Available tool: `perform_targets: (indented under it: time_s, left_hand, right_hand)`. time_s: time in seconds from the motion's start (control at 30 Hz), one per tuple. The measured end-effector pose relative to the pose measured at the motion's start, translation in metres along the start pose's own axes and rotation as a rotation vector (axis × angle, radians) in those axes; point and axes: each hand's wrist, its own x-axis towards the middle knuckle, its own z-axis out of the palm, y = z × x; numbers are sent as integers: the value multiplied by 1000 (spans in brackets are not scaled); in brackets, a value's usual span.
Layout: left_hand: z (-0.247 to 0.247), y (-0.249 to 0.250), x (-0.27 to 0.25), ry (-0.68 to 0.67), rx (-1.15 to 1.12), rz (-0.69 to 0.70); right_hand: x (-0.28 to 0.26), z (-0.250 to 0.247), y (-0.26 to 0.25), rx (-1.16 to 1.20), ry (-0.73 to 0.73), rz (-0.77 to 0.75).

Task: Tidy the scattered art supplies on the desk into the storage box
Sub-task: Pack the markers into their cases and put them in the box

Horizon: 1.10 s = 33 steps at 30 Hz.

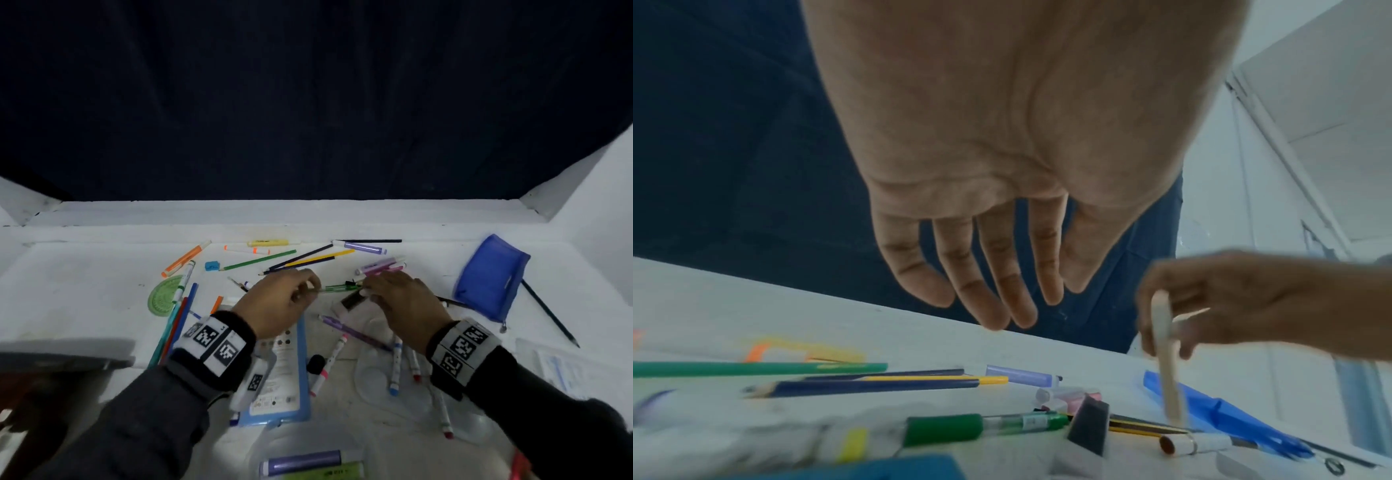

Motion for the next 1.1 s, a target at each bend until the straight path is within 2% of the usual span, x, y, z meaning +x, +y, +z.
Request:
perform_targets:
  time_s: [0.2, 0.37, 0.5, 0.8, 0.97, 1.1]
  left_hand:
    - [34, 17, 110, -141, 174, 43]
    - [59, 37, 159, -309, 425, 56]
    - [65, 39, 174, -281, 432, 40]
    - [49, 38, 157, -212, 304, -62]
    - [14, 46, 114, -18, 94, -64]
    - [-15, 58, 50, 133, -101, -26]
  right_hand:
    - [-39, -41, -2, 422, 220, 200]
    - [-69, -57, -3, 659, 257, 363]
    - [-87, -60, -1, 699, 225, 425]
    - [-100, -64, -20, 767, 134, 481]
    - [-106, -64, -33, 763, 93, 473]
    - [-115, -62, -41, 708, -29, 453]
